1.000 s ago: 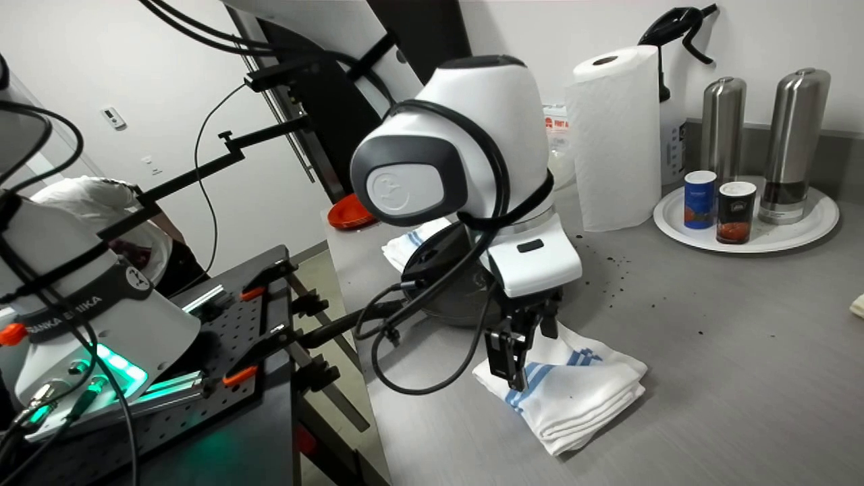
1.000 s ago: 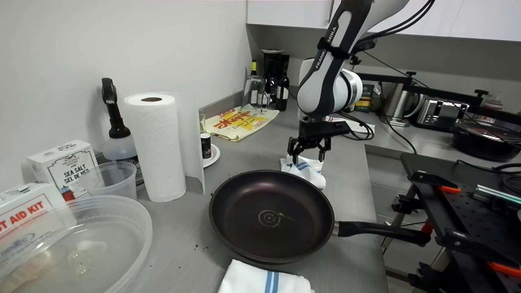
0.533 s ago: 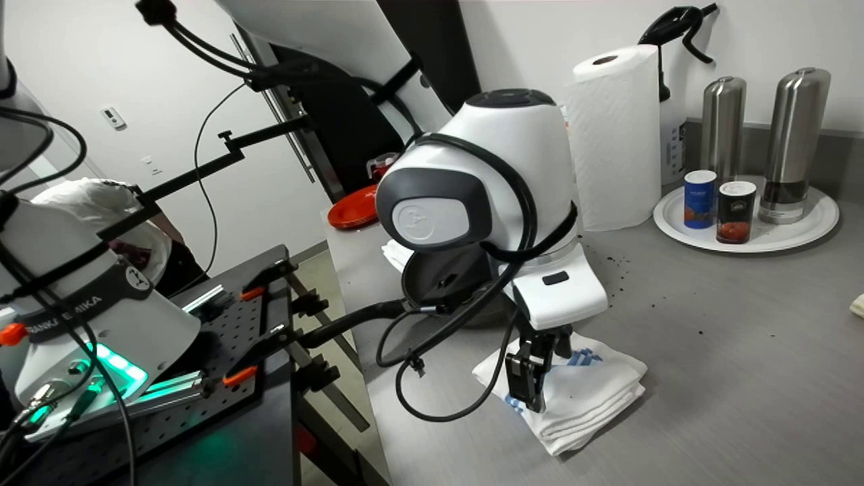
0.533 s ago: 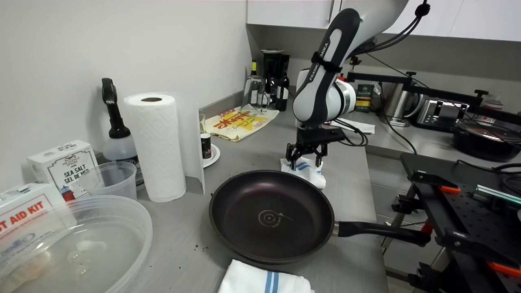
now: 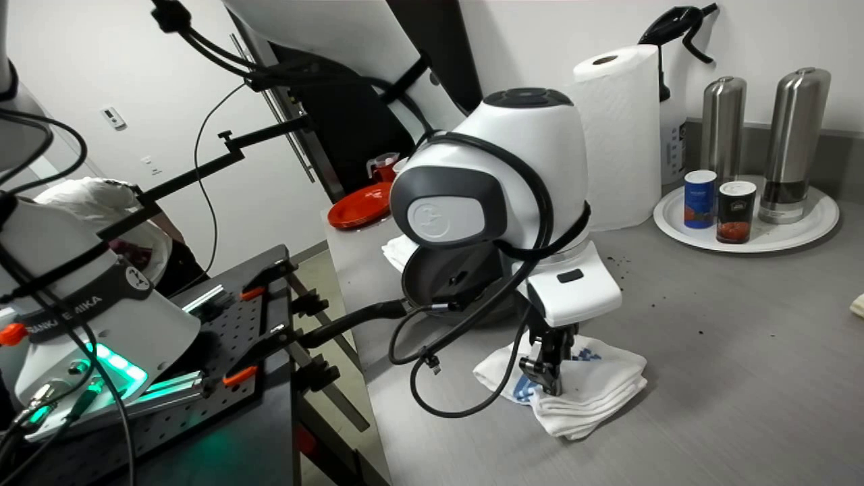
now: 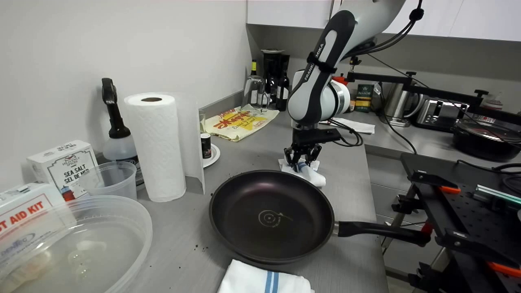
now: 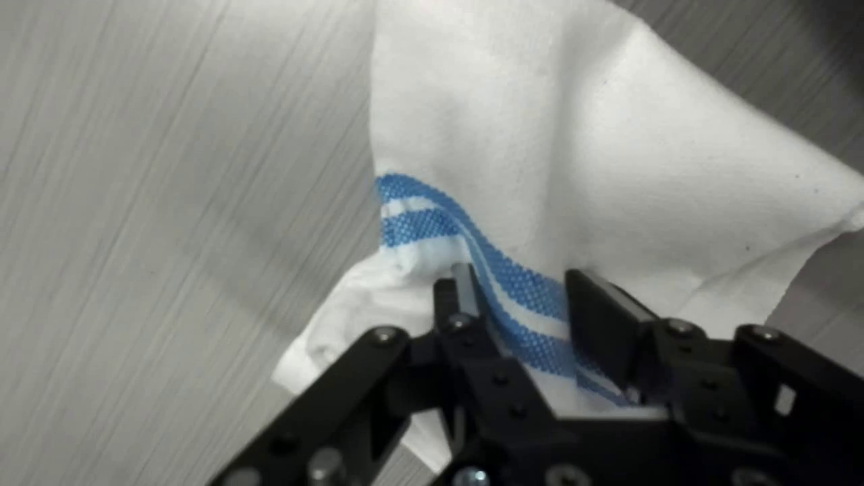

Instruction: Use the tea towel on the right to wipe the pan

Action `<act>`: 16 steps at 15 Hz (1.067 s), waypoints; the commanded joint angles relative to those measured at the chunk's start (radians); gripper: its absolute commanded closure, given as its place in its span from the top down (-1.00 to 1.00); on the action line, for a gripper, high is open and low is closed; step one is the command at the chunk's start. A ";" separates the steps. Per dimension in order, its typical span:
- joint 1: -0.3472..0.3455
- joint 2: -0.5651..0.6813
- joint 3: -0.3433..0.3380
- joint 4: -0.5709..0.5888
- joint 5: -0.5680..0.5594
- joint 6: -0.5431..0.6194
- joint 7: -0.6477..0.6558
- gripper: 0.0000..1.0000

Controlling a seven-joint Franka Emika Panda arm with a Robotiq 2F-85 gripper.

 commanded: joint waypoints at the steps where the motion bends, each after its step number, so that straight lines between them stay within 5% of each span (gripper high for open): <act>1: -0.011 0.030 0.015 0.042 0.033 -0.033 -0.041 -0.87; 3: -0.010 0.030 0.015 0.046 0.033 -0.045 -0.044 -1.00; 16: 0.015 -0.008 0.024 0.040 0.025 -0.100 -0.049 -0.93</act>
